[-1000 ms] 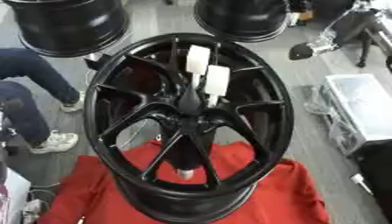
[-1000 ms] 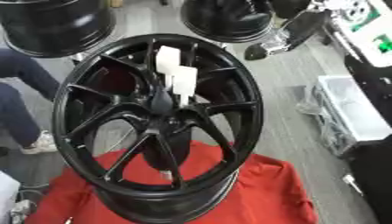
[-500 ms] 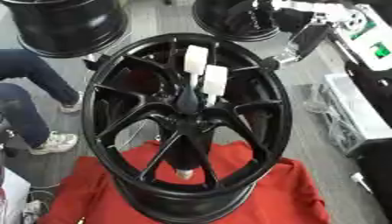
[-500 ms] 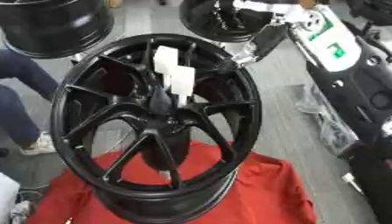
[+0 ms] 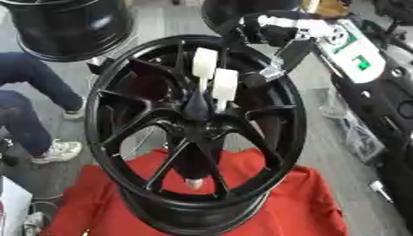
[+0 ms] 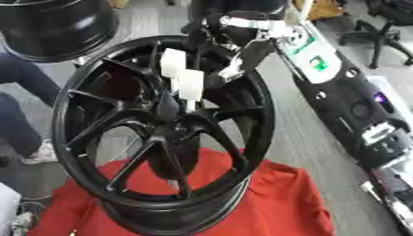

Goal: Pull the pin out of the wheel hub.

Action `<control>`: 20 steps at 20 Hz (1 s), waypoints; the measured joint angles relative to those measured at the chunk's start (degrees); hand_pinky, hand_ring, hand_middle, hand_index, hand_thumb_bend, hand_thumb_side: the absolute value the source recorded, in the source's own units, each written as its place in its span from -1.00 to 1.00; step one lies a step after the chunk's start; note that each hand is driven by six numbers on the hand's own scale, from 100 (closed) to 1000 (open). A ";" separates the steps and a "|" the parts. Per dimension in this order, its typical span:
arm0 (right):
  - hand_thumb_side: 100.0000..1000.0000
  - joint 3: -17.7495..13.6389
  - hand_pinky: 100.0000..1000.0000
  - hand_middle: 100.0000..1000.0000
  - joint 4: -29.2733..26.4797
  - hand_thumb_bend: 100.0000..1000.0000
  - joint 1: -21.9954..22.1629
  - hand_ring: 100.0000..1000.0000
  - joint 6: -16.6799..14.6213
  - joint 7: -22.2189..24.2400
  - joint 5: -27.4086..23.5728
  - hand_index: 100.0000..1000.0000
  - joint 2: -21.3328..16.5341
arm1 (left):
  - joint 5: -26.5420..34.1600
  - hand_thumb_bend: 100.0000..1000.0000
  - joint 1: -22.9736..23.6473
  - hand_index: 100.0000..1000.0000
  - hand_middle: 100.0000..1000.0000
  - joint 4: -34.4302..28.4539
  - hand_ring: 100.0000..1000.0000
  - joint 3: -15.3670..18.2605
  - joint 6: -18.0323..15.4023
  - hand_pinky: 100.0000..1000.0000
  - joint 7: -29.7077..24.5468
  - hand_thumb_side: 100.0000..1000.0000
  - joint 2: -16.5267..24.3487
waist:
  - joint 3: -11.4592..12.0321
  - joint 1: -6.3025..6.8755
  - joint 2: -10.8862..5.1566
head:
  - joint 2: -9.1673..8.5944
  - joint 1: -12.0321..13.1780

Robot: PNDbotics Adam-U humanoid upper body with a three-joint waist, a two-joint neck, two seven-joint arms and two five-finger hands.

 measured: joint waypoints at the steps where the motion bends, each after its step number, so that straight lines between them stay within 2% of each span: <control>1: -0.50 -0.01 0.66 0.53 0.29 0.28 0.03 0.68 -0.19 -0.29 0.62 0.80 0.12 | 0.00 -0.63 0.00 0.32 0.51 0.00 0.95 0.00 0.01 0.31 0.01 0.65 0.00 | 0.00 0.00 0.00 | 0.00 0.00; 11: -0.47 0.10 0.62 0.42 1.30 0.26 0.89 0.61 -2.61 -4.16 7.82 0.63 2.04 | 0.00 -0.63 0.00 0.32 0.51 0.00 0.95 0.00 0.08 0.31 0.08 0.65 -0.03 | -0.08 0.02 0.00 | 0.00 -0.20; 16: -0.47 0.14 0.59 0.32 1.65 0.24 1.29 0.56 -3.06 -6.38 10.07 0.41 2.96 | 0.00 -0.63 0.01 0.32 0.51 0.00 0.95 0.00 0.10 0.31 0.10 0.65 -0.43 | -0.09 0.01 0.00 | 0.00 -0.22; 20: -0.52 0.43 0.58 0.27 1.82 0.24 1.73 0.54 -3.30 -7.95 11.44 0.31 3.54 | 0.00 -0.63 0.01 0.32 0.51 0.00 0.96 0.00 0.11 0.31 0.11 0.65 -0.44 | -0.07 -0.01 0.00 | 0.00 -0.25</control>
